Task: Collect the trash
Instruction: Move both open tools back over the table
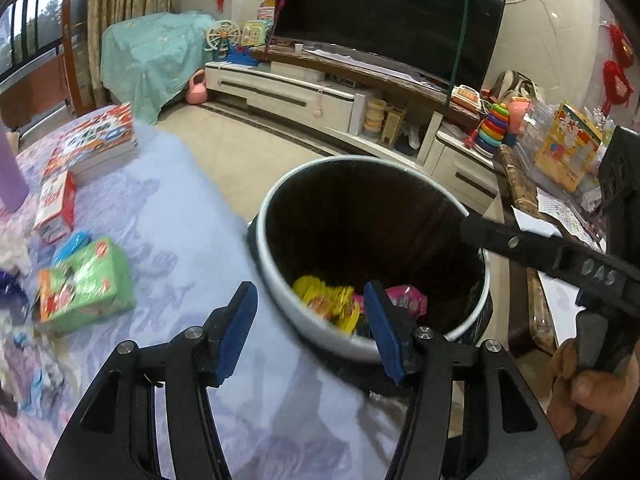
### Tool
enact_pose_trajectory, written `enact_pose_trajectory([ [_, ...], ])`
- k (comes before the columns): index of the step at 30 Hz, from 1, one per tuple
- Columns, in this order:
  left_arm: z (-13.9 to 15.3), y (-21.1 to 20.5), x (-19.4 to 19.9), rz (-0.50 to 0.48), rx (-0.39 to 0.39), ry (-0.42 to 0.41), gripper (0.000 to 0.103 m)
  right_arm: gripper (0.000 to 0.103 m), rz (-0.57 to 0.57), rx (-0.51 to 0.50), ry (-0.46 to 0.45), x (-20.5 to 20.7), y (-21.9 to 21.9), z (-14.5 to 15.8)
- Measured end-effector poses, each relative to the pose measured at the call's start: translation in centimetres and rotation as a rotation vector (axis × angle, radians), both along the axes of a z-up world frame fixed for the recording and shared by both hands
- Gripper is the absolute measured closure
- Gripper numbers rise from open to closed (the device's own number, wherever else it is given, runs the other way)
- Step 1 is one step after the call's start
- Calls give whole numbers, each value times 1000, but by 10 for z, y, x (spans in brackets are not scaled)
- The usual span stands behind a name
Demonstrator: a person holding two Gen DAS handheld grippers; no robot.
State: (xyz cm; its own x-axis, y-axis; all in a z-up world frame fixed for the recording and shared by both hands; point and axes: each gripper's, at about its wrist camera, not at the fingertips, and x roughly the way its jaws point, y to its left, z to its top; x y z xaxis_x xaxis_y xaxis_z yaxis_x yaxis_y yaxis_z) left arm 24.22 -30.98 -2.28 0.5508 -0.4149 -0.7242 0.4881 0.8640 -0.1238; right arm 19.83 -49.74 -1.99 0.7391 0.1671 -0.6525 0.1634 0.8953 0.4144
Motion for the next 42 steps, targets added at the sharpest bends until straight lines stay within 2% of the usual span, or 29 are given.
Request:
enact_pose_trajectory([
  [4,-6,26,-13,41,-12,15,44,21,-6,6,-25,-10,8,3],
  [8,-12,56,-28,86,-22,22,44,14,12,4,-50,-19,24,6],
  [15,-17,115,-54,187,-36,20,44,14,77,0,-90,-34,69,9],
  [25,-27,197,-74,329,-66,49,44,13,200,27,-79,-35,133,-6],
  [37,-34,276,-80,494,-74,57,44,13,309,34,-47,-28,206,-25],
  [42,-36,295,-72,524,-82,67,44,13,359,20,-38,-20,234,-29],
])
